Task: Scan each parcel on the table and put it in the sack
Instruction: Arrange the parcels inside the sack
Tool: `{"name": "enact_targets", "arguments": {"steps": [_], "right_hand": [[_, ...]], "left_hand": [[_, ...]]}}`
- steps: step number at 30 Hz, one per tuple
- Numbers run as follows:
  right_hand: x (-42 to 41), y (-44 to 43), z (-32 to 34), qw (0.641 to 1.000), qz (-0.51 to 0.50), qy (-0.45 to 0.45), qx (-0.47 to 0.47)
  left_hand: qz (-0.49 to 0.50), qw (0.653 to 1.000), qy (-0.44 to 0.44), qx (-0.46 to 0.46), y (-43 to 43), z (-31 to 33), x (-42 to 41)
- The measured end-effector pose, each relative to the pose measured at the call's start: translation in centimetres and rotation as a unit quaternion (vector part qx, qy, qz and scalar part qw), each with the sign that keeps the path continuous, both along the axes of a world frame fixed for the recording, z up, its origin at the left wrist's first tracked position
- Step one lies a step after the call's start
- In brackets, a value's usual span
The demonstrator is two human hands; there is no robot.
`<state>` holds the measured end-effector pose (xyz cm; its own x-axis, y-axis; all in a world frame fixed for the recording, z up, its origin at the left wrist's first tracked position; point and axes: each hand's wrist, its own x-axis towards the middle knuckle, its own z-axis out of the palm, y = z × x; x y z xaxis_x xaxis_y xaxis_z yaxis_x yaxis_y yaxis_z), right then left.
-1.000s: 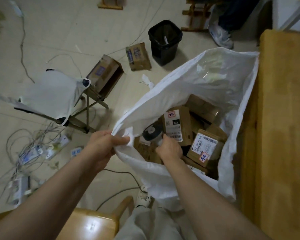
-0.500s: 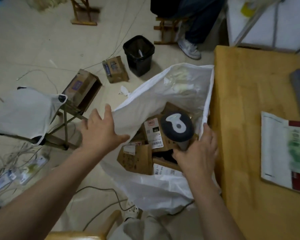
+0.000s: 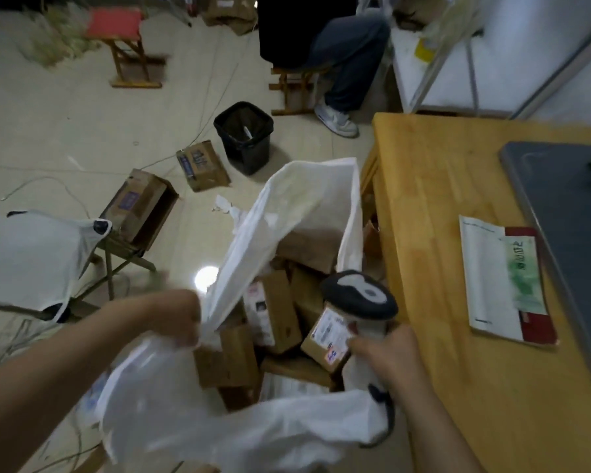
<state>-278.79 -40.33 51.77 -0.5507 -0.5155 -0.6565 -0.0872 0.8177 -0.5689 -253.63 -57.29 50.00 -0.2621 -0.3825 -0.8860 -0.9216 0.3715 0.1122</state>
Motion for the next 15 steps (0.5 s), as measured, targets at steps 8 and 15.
{"name": "enact_targets", "arguments": {"steps": [8, 15], "right_hand": [[0.5, -1.4, 4.5, 0.985, -0.137, 0.023, -0.101], [-1.0, -2.2, 12.5, 0.939, -0.134, 0.145, -0.281]], "left_hand": [[0.385, 0.891, 0.21, -0.117, -0.5, 2.7, 4.4], [0.431, 0.815, 0.35, -0.167, 1.9, 12.5, 5.1]]}}
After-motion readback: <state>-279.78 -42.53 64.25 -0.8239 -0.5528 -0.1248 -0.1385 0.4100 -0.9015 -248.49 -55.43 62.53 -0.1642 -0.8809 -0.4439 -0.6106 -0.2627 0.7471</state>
